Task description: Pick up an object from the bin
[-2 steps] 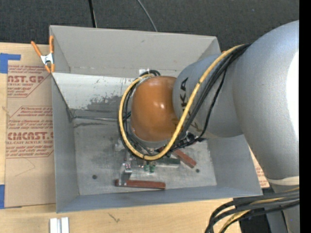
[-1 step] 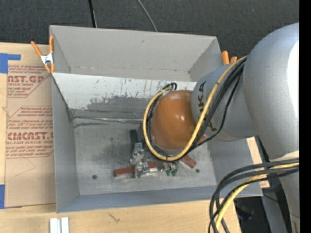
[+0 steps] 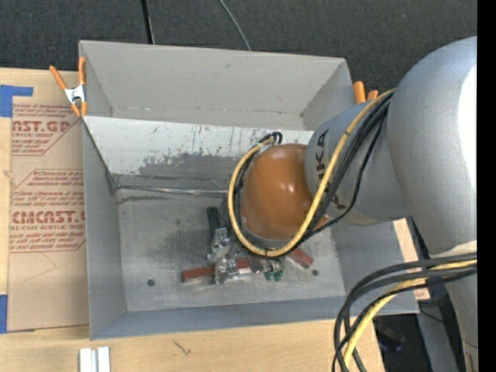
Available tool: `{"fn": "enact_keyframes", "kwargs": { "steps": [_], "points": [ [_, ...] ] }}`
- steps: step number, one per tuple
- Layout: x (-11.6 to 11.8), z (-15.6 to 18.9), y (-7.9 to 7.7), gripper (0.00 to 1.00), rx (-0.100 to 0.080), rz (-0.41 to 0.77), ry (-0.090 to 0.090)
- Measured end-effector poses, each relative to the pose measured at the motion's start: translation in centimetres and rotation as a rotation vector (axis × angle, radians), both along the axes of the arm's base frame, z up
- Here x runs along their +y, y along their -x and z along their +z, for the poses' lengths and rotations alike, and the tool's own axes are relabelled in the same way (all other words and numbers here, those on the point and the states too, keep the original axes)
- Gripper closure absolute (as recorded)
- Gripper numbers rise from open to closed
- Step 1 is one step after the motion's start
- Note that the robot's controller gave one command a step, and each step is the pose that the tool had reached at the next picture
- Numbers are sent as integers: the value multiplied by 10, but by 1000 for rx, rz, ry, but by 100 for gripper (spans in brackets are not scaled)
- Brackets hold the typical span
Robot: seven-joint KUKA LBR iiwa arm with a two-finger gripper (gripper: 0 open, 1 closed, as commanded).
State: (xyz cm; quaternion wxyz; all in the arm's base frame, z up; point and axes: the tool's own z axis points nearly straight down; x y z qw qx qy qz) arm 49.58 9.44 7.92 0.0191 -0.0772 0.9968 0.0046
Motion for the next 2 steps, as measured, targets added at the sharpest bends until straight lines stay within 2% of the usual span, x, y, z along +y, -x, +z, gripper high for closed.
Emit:
{"fn": "enact_keyframes", "kwargs": {
  "steps": [1,2],
  "points": [
    [15,8,-14,100,35,35,12],
    [3,144,-2,100,36,25,11]
  ]
}}
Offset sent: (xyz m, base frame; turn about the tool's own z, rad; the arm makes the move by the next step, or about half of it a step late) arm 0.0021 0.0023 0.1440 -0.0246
